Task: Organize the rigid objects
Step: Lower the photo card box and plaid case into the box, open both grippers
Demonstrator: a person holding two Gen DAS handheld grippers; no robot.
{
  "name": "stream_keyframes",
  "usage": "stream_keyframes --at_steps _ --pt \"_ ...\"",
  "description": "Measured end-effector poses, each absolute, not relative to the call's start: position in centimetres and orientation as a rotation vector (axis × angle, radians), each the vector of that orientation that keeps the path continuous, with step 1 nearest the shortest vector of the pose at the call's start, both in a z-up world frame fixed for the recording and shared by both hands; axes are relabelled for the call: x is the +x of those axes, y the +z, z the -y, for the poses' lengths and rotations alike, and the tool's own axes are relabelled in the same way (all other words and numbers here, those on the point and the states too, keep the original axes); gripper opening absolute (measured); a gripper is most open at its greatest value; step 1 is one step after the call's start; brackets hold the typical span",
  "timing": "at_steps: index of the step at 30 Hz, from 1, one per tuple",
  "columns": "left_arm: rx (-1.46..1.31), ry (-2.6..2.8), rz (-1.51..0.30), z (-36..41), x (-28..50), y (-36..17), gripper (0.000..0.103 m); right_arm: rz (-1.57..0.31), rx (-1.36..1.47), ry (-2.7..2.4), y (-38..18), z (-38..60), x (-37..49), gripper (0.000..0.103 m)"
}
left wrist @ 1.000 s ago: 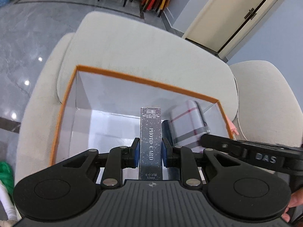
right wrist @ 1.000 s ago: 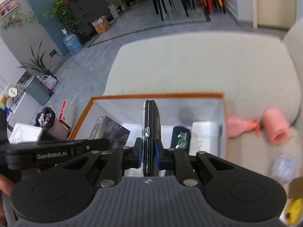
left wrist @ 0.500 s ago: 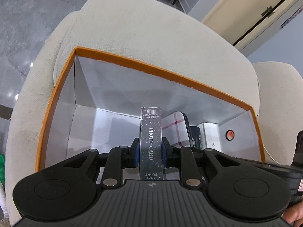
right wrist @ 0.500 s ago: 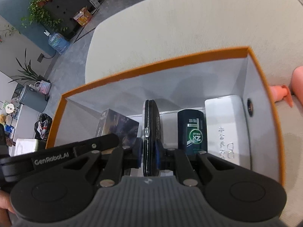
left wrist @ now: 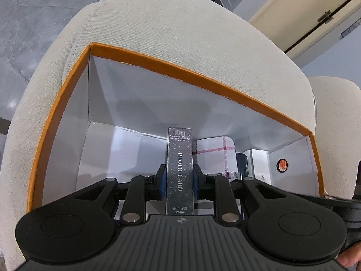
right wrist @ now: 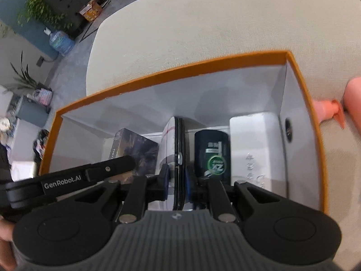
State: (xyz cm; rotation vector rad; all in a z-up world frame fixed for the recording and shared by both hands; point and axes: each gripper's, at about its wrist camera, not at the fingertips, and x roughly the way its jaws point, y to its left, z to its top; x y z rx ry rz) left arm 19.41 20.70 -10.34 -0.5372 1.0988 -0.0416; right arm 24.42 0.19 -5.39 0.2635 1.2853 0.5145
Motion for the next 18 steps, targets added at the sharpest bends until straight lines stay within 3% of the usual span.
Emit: stream_keyframes --at_steps 8,12,18 --pt "-0.510 -0.028 -1.109 -19.9 19.8 -10.2 0.025 -1.241 0.065 0.514 -5.0 -2.9 23.7 0.012" --pt "-0.519 -0.027 -1.099 -19.7 19.9 -10.2 0.025 -1.187 -0.008 0.533 -3.9 -3.3 22.8 0.018" --pt "-0.533 -0.034 -1.119 -20.2 19.9 -10.5 0.025 -1.140 -0.016 0.529 -3.1 -1.1 21.4 0.018"
